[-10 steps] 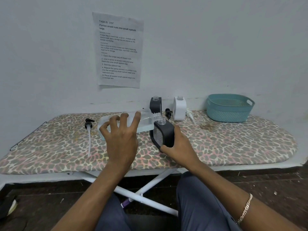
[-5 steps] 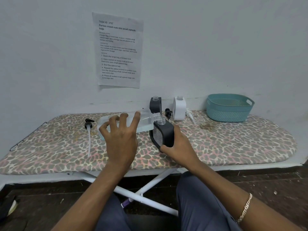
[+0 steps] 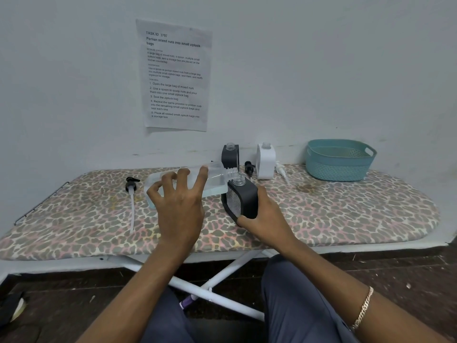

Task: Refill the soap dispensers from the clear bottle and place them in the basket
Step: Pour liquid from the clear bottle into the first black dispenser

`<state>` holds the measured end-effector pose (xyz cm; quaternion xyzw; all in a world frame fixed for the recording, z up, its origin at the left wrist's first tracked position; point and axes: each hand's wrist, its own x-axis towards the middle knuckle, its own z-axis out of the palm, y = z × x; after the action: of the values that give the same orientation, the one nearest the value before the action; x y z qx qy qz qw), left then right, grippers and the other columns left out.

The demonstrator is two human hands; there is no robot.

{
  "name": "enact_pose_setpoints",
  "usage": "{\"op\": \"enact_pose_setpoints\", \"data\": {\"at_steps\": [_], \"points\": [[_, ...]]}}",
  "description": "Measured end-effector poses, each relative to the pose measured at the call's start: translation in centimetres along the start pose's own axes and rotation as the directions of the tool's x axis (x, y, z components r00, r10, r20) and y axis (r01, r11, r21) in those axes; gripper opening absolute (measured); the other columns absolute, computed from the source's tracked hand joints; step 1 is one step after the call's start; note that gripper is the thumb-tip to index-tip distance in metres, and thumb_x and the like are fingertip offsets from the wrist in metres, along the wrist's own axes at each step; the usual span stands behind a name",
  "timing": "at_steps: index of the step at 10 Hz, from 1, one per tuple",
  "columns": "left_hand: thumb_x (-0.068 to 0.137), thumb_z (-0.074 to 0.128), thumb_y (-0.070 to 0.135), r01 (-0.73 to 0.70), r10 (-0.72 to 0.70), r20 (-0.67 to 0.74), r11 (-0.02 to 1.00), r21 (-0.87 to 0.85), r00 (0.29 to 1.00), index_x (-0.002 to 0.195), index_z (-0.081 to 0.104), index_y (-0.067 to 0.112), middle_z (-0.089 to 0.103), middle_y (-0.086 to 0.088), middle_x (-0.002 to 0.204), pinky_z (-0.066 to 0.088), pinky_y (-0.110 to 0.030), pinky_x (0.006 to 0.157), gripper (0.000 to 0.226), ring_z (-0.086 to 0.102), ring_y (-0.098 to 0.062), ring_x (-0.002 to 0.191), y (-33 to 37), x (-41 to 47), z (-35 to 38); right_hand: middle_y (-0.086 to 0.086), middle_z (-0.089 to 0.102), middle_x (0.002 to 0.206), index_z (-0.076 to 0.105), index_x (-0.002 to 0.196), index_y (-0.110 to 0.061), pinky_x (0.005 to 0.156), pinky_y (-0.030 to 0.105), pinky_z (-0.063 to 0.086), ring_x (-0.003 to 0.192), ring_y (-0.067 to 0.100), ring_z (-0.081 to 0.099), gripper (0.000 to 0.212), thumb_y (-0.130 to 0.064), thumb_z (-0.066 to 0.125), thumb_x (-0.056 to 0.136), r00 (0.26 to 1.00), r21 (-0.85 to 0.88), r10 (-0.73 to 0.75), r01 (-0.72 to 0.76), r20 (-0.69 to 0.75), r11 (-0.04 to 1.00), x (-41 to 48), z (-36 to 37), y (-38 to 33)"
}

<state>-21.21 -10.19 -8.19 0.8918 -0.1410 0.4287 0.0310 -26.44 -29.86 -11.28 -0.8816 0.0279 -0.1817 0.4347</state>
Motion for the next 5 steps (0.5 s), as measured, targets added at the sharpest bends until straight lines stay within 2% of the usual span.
{"op": "enact_pose_setpoints", "data": {"at_steps": [5], "points": [[0.07,0.074,-0.003,0.001,-0.001,0.009,1.0,-0.01,1.0,0.143,0.058,0.028,0.06,-0.01,0.128,0.036,-0.054,0.091,0.081,0.052,-0.037,0.116,0.19,0.07,-0.11,-0.006,0.061,0.106,0.043,0.128,-0.022,0.063,0.015,0.048,0.089,0.002,0.06,0.06,-0.026,0.079,0.08,1.0,0.0,-0.005,0.005,-0.004,1.0,0.03,-0.04,-0.01]]}}
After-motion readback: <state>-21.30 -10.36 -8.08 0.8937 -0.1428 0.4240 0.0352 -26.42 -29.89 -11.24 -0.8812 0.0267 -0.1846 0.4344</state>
